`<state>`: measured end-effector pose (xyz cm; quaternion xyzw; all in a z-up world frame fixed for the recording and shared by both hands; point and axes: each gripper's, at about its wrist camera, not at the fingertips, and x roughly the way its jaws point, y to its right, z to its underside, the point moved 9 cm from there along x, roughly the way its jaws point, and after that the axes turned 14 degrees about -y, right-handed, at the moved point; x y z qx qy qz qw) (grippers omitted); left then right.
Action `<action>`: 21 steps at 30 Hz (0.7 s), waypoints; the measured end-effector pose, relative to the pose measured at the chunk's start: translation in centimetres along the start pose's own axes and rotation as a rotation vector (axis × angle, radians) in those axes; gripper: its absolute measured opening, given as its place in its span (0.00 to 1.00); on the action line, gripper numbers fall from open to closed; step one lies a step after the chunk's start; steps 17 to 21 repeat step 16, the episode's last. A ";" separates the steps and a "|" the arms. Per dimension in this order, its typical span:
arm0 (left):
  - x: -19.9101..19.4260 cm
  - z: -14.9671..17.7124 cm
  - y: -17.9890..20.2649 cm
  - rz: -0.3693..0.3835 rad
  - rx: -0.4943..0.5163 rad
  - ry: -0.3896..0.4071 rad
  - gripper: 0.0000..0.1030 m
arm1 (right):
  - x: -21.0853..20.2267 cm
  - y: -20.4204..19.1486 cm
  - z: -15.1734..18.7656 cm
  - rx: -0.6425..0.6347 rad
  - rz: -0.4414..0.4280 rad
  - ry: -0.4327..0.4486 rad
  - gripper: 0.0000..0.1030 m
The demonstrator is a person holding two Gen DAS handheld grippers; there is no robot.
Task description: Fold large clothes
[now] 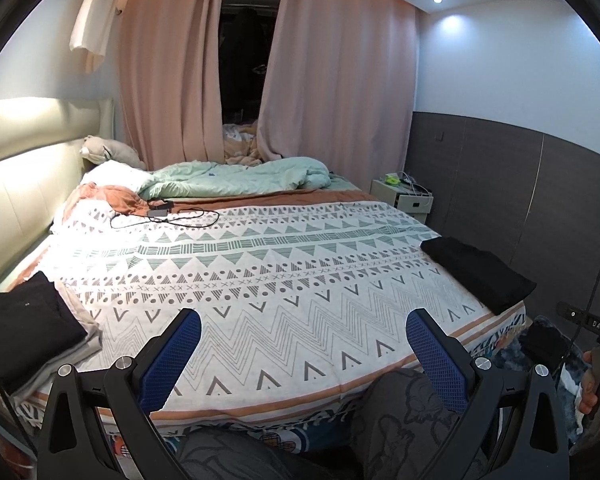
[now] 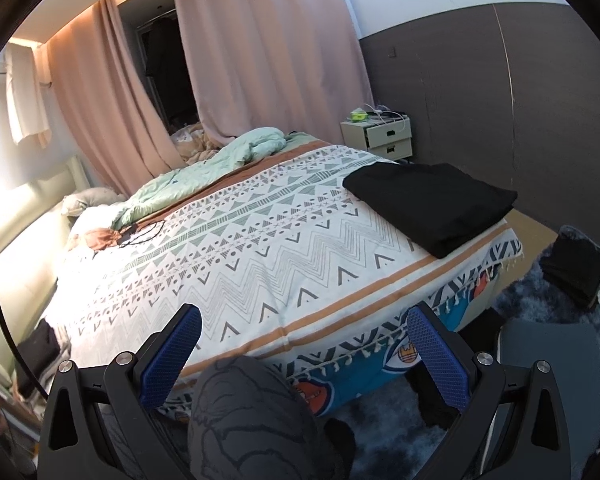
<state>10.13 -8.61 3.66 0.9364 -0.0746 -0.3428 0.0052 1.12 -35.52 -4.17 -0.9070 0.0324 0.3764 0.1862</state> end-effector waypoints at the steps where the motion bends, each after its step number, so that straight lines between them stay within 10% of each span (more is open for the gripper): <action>1: 0.0 0.0 0.0 0.002 -0.001 0.002 1.00 | 0.2 0.0 0.0 0.001 0.001 -0.005 1.00; 21: -1.2 -1.0 1.1 -0.002 0.048 0.038 1.00 | 0.4 0.4 -0.5 0.010 -0.006 -0.014 1.00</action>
